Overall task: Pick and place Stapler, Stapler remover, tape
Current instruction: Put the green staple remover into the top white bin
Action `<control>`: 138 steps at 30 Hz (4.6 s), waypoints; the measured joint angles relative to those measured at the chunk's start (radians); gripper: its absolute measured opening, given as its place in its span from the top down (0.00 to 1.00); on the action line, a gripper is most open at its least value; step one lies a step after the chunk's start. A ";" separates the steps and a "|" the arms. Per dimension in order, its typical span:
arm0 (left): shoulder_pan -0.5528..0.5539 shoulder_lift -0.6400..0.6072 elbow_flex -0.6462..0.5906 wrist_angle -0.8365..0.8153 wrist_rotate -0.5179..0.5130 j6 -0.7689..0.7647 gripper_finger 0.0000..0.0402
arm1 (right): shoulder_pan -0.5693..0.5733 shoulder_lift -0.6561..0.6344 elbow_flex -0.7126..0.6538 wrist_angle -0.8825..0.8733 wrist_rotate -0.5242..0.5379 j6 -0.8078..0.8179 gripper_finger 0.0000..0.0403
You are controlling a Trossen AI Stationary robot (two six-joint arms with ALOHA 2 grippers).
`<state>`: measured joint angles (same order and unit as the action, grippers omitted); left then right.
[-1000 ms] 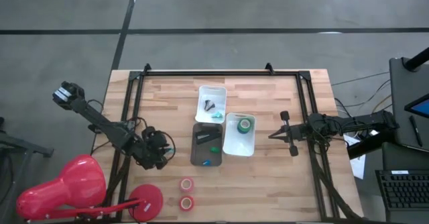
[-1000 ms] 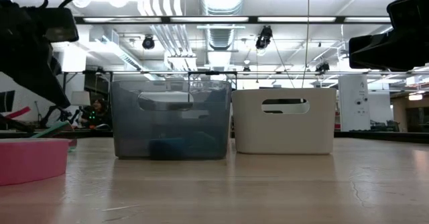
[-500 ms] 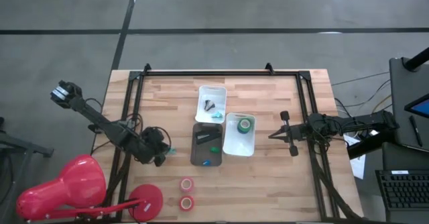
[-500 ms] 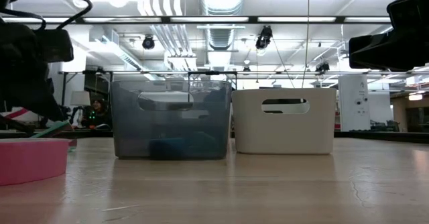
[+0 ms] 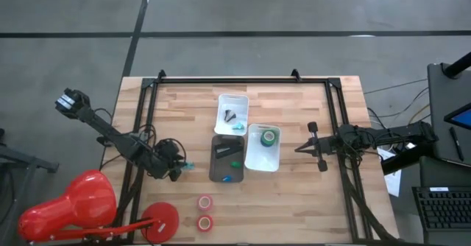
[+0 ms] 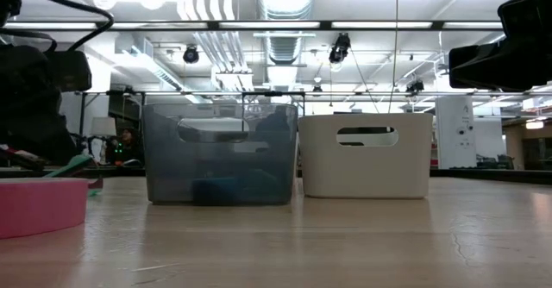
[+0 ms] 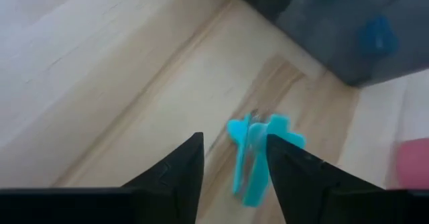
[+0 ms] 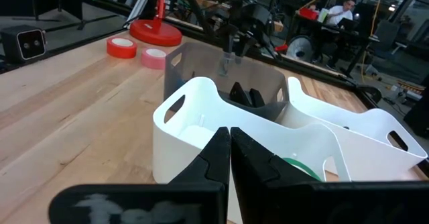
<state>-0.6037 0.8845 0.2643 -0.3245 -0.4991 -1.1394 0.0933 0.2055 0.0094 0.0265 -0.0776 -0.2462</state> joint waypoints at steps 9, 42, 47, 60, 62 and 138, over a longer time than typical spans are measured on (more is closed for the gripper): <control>0.000 0.001 -0.002 0.073 -0.024 0.096 0.59 | 0.000 0.000 0.000 0.000 0.000 0.000 0.98; 0.000 0.013 -0.009 0.109 0.015 0.147 0.99 | 0.000 0.000 0.000 0.000 0.000 0.002 0.98; 0.000 0.013 -0.009 0.144 0.076 0.144 0.99 | 0.000 0.000 0.000 0.000 0.000 0.002 0.98; 0.000 0.012 -0.009 0.287 0.203 0.082 0.97 | 0.000 0.000 0.000 0.000 0.000 0.001 0.98; 0.000 0.012 -0.009 0.292 0.202 0.081 0.97 | 0.000 0.000 0.000 0.000 0.000 0.002 0.98; -0.159 0.790 0.632 -0.444 -0.226 -0.088 0.74 | 0.000 0.000 0.000 0.000 0.000 0.000 0.98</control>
<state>-0.7628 1.6748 0.8967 -0.7685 -0.7247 -1.2279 0.0933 0.2058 0.0093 0.0265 -0.0776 -0.2461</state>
